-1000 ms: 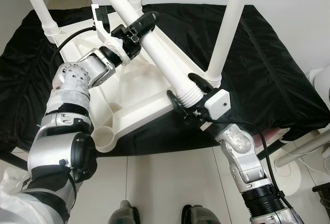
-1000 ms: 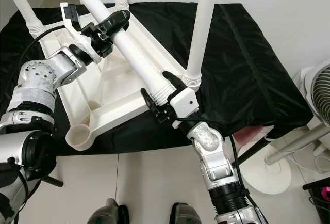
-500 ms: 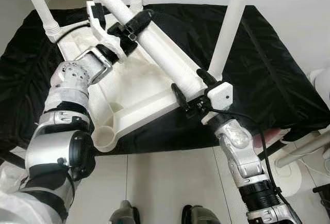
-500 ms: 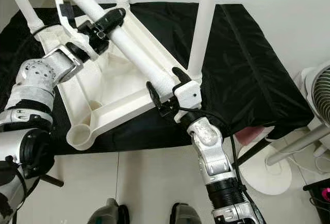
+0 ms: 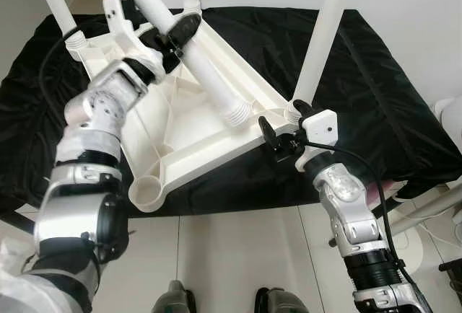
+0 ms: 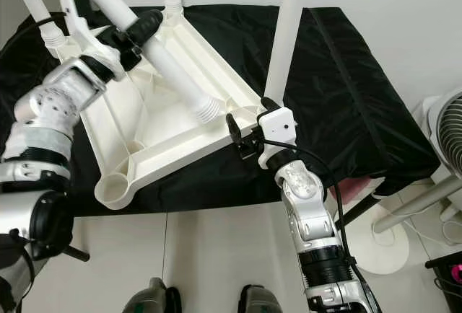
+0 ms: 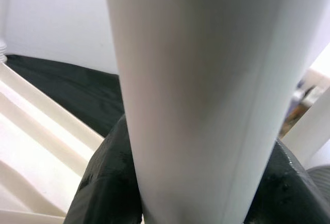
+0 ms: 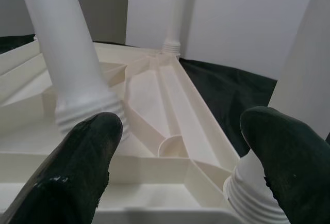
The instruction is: Building children table
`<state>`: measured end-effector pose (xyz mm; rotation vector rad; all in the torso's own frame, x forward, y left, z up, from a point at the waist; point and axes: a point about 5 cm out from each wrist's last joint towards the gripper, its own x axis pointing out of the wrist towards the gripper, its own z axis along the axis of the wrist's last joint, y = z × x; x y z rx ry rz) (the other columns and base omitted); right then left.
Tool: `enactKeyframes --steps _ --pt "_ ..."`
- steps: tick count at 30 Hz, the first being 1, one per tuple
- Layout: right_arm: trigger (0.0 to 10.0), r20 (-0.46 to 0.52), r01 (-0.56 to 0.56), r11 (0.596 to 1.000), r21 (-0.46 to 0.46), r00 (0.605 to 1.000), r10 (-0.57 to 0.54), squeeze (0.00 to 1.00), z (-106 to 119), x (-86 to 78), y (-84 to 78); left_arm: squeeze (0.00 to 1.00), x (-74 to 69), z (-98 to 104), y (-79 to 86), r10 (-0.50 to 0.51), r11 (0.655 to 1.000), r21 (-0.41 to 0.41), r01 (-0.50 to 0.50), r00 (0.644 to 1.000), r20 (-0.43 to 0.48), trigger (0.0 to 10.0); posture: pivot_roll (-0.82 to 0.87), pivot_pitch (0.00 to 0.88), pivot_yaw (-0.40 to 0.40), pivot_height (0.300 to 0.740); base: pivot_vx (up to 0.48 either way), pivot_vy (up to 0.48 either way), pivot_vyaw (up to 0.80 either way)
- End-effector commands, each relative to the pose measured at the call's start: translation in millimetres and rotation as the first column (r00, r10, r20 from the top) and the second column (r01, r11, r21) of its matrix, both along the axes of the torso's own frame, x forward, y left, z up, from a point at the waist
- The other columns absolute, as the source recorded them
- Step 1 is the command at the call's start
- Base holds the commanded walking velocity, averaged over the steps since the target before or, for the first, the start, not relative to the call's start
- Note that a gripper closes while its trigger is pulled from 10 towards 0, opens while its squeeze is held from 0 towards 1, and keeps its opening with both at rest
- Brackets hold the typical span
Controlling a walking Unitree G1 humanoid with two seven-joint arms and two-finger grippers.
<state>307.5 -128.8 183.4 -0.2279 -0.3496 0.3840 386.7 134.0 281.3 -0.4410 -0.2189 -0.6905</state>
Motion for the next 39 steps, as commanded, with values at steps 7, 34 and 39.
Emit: enactKeyframes --steps 7,34,39 --pt "10.0 -0.013 0.010 1.000 -0.029 1.000 -0.011 0.00 -3 7.4 4.5 0.00 -3.1 -9 -17.4 0.052 0.991 0.117 -0.056 0.998 0.036 10.0 -0.06 0.000 0.080 0.740 0.000 0.000 0.00" --pt "10.0 -0.082 -0.042 0.999 0.005 0.996 0.042 0.00 -6 20.8 15.1 0.00 -30.3 -61 -56.0 0.082 0.951 0.289 -0.105 0.992 0.091 10.0 -0.04 0.000 -0.014 0.740 0.000 0.000 0.00" --pt "10.0 -0.080 -0.047 0.999 0.005 0.996 0.047 0.00 -7 19.8 15.7 0.00 -33.6 -62 -57.9 0.070 0.952 0.292 -0.095 0.993 0.096 10.0 -0.04 0.000 -0.012 0.740 0.000 0.000 0.00"
